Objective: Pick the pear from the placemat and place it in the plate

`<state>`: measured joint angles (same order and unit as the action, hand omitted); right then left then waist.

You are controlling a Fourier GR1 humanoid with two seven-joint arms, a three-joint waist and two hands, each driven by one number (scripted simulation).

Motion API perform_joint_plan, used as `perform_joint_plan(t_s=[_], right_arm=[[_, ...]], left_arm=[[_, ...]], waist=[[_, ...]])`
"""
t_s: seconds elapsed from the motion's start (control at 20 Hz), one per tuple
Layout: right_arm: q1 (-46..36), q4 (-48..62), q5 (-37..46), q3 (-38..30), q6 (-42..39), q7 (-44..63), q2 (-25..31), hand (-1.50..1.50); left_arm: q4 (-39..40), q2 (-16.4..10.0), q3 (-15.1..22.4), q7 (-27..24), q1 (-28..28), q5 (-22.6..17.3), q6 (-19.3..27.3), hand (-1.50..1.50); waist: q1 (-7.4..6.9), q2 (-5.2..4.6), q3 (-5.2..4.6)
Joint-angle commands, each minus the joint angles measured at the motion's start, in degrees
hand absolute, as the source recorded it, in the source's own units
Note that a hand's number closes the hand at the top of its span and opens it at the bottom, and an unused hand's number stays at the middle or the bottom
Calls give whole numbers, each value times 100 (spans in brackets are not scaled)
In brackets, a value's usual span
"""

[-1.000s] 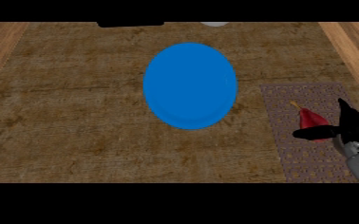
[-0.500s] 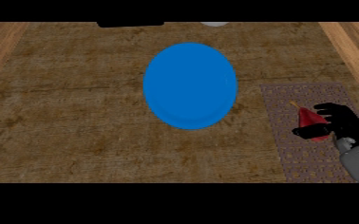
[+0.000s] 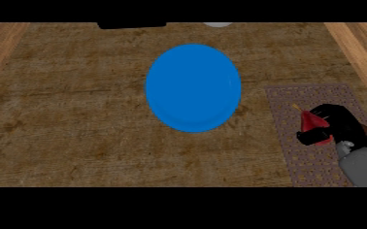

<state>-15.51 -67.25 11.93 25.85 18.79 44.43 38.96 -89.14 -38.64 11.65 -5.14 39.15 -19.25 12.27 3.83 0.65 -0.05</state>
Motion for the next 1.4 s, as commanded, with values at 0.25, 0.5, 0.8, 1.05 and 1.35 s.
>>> perform_joint_plan(t_s=[0.25, 0.5, 0.8, 1.05, 1.35], right_arm=[[372, -842, 913, 823, 394, -776, -55, 150], [355, -1416, 1280, 828, 810, -930, 89, 150], [404, -2175, 1773, 994, 1118, -810, 133, 150], [236, -2749, 2221, 818, 1399, -670, 351, 150], [34, -3382, 2553, 749, 1381, -329, 365, 150]], left_arm=[[-726, 495, -261, -559, -1354, -236, -23, 0], [-730, 511, -321, -705, -1188, -255, -70, 0], [-715, 506, -420, -648, -1051, -301, -33, 0], [-640, 591, -402, -744, -938, -271, -31, 0], [-601, 619, -437, -864, -955, -212, -39, 0]], waist=[[420, 118, -48], [520, 187, -51], [681, 221, -61], [766, 265, -73], [673, 217, -73]])
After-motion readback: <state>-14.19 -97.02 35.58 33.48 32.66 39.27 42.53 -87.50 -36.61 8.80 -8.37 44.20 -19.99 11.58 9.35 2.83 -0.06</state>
